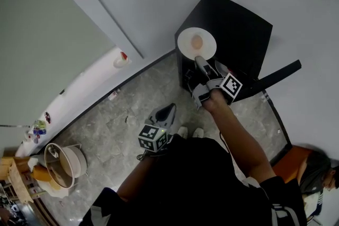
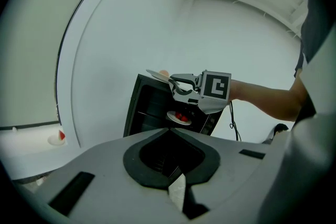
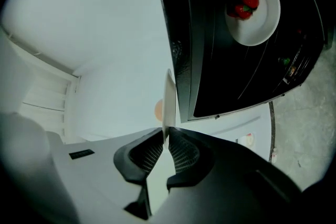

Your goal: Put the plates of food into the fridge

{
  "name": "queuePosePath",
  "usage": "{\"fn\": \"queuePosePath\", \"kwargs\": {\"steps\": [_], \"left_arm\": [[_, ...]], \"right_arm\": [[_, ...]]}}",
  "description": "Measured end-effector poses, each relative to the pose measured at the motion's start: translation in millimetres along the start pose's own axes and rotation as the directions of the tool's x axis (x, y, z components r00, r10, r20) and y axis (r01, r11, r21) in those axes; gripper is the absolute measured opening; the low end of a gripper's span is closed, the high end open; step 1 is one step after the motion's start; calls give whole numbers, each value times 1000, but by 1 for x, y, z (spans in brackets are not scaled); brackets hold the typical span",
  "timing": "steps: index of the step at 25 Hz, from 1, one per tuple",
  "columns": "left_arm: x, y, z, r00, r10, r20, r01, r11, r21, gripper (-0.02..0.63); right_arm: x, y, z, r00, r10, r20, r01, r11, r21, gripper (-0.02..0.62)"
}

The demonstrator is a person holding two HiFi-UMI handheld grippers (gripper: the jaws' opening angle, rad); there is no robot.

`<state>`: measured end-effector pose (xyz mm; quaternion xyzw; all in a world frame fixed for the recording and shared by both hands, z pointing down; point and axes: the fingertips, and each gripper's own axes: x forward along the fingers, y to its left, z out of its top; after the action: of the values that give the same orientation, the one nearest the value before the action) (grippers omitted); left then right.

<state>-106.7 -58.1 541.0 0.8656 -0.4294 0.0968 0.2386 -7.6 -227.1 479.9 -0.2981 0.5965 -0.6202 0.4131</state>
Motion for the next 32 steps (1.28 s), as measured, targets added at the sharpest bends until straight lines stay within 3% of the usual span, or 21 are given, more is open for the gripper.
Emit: {"fn": "queuePosePath", "kwargs": {"steps": [22, 32], "left_arm": [[-11, -5, -13, 1000, -5, -18, 5, 1000, 0, 21], [-14, -4, -16, 1000, 1, -31, -1, 1000, 0, 21]], "right_arm": [[-56, -8, -52, 987, 15, -162, -25, 998, -60, 46], [-77, -63, -39, 986, -75, -148, 63, 995, -80, 48]]}}
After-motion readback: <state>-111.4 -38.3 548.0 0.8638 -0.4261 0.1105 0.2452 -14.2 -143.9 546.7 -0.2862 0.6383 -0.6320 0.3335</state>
